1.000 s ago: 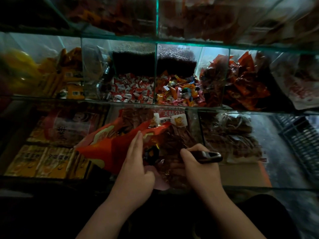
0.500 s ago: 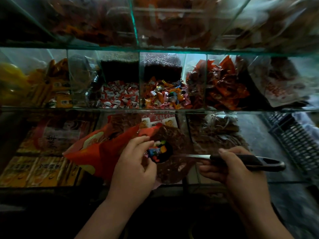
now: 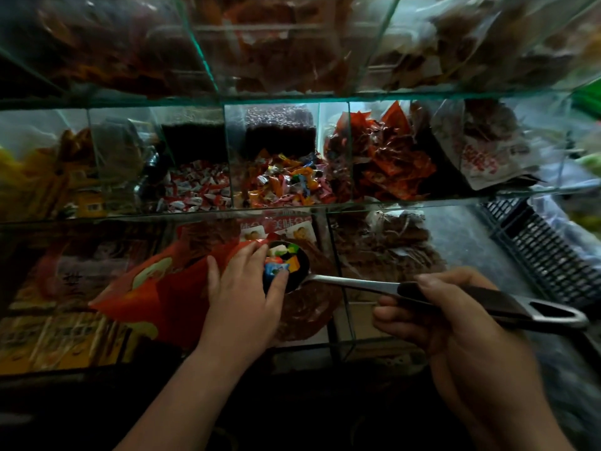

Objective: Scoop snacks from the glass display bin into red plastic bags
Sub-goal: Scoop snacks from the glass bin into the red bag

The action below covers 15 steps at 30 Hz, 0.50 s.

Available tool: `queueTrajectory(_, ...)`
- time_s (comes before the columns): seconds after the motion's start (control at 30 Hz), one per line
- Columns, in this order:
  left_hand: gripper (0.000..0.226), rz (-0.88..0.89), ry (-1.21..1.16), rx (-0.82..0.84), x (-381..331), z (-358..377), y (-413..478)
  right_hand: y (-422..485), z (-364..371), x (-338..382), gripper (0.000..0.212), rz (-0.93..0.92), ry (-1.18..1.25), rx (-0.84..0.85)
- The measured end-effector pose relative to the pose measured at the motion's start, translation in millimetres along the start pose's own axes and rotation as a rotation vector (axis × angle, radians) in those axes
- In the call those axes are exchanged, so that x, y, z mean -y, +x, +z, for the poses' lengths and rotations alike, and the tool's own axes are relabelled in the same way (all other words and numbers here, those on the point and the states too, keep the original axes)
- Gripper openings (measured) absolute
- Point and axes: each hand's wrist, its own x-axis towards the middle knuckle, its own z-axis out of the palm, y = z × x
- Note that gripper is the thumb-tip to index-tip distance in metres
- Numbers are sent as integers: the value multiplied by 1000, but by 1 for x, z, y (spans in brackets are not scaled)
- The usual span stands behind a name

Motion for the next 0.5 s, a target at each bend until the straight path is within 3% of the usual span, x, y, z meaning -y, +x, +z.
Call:
queueTrajectory(0.1,66,54,-4,-31,-6,-3,7,-3,10,3,22,-20,0,38)
queueTrajectory(0.37,59,184,-150,-85,-17,-16,47,3,33,11,20,-61,101,18)
queueTrajectory(0.5,62,245,-154,-51,-23,-25,88,24,47,17,1,-61,135,-20)
